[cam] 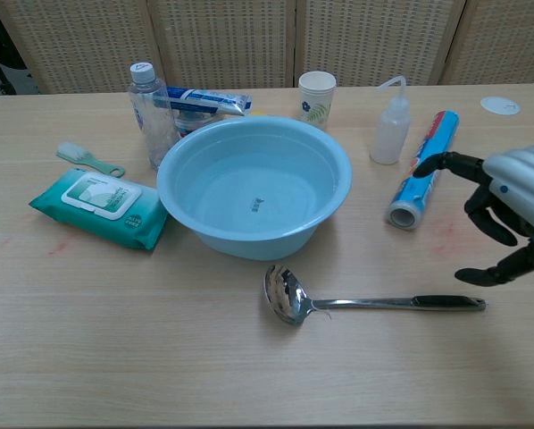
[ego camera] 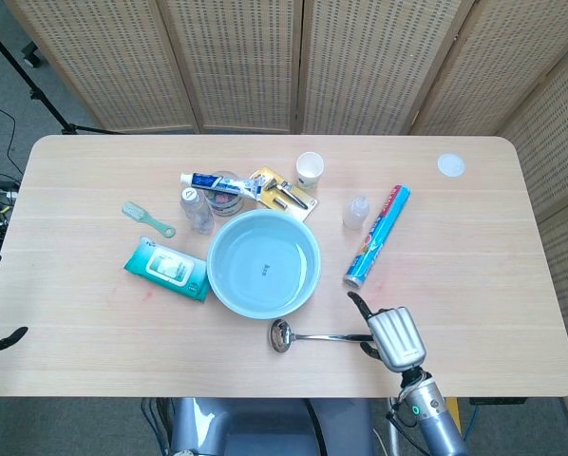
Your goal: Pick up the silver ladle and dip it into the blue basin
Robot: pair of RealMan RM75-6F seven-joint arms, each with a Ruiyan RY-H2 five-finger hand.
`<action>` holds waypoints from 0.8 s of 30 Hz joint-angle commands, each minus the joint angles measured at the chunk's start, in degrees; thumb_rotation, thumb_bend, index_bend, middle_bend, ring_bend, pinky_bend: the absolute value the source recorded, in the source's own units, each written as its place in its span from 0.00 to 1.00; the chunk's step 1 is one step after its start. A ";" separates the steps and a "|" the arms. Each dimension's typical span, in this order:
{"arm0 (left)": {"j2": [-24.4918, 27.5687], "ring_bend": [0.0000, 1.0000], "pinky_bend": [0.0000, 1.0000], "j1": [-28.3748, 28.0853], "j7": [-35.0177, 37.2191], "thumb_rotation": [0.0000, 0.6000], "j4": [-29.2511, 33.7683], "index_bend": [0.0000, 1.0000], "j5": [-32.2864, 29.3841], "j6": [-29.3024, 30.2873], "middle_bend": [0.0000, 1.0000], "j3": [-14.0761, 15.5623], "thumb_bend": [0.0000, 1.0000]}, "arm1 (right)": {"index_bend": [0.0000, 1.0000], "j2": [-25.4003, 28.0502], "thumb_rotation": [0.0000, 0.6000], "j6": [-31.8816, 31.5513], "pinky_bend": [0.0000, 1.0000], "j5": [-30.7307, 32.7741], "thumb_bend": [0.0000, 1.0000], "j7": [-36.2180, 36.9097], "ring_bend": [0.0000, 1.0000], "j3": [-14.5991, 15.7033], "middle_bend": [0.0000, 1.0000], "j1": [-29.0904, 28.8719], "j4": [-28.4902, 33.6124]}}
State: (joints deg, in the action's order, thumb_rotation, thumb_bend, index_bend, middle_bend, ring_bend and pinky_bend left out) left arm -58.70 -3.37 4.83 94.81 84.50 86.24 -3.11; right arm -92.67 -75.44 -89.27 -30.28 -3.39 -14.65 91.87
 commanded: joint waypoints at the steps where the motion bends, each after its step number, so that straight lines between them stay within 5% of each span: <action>1: 0.03 0.00 0.05 0.02 0.11 1.00 -0.01 0.00 0.06 0.05 0.00 0.01 0.00 | 0.26 -1.55 1.00 1.86 1.00 4.04 0.00 -5.22 0.82 -0.74 0.86 -0.19 1.54; 24: -0.32 0.00 0.05 -0.11 -0.15 1.00 -0.32 0.00 -0.59 -0.09 0.00 -0.40 0.00 | 0.44 -9.38 1.00 6.42 1.00 14.86 0.00 -12.80 0.83 -1.72 0.87 -3.20 -4.68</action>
State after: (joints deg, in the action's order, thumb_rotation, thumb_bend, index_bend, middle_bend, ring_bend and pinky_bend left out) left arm -59.02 -3.48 4.68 94.49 83.90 86.16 -3.51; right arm -101.21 -69.39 -75.21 -42.55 -4.82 -17.42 88.09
